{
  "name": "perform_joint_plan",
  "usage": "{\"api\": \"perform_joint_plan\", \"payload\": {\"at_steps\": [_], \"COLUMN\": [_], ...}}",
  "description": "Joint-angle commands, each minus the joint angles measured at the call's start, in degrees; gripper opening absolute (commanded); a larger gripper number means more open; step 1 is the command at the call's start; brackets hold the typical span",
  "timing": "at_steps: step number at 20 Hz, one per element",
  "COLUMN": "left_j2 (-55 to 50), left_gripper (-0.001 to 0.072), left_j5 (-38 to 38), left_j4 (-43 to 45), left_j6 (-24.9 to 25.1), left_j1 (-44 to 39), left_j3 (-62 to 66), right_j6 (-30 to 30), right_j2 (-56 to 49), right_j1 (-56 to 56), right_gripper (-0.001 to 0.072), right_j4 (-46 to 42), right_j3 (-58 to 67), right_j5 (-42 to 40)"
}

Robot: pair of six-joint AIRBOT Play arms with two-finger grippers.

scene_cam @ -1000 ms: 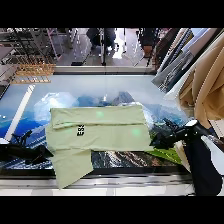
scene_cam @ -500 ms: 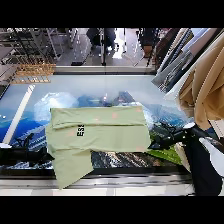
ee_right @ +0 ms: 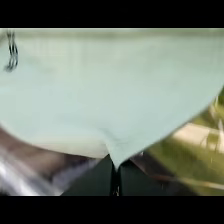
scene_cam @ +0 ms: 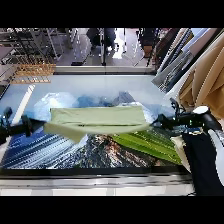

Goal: Fold the clothes and pants, and hang the long-sleeved shirts on hangers.

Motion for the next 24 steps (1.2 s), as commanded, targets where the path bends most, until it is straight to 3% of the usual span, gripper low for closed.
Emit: {"api": "perform_joint_plan", "payload": {"at_steps": [1,4,9,10,11,12,13,17,20,22,23,24], "left_j2": [-8.39,-18.73,-29.18,-29.57,-29.49,-29.11,-28.48,-23.26,-18.45,-16.33,-15.76,-15.56], "left_gripper": [0.0008,0.0008,0.0012,0.0036,0.0130,0.0316,0.0423,0.0402,0.0389,0.0113,0.0063,0.0012], "left_j5": [7.08,13.68,17.90,18.01,17.64,16.61,14.80,8.28,6.99,5.73,5.42,5.49], "left_j4": [-4.98,-5.88,-5.84,-5.81,-5.88,-6.08,-6.34,-6.34,-5.77,-5.51,-4.35,-1.75], "left_j6": [-5.31,-8.57,-10.80,-10.80,-10.80,-10.80,-10.80,-6.27,0.98,7.21,9.29,9.22], "left_j1": [-4.96,-9.79,-12.66,-12.57,-11.96,-11.15,-9.84,-4.55,-4.28,-5.22,-5.97,-7.04], "left_j3": [11.37,19.43,24.79,24.79,24.81,24.81,24.81,24.81,24.81,24.81,24.81,24.81], "right_j6": [5.86,7.19,7.37,7.37,7.32,7.45,8.98,11.61,7.26,5.95,5.55,5.53], "right_j2": [-5.68,-14.69,-27.04,-28.11,-28.24,-27.76,-27.17,-26.93,-28.33,-29.99,-30.91,-31.98], "right_j1": [2.93,4.96,8.17,8.63,8.59,7.96,6.95,2.25,3.02,4.79,5.90,7.23], "right_gripper": [0.0018,0.0019,0.0050,0.0249,0.0516,0.0635,0.0632,0.0631,0.0631,0.0626,0.0595,0.0477], "right_j4": [0.72,1.05,1.33,1.18,-0.17,-3.30,-6.56,-11.76,-7.48,-4.50,-3.98,-3.89], "right_j3": [7.67,15.74,28.20,29.46,30.10,30.58,30.64,28.83,27.17,27.36,27.82,28.79], "right_j5": [-12.79,-18.21,-20.20,-20.70,-20.41,-18.88,-16.81,-2.47,-2.38,-4.68,-5.16,-4.90]}}
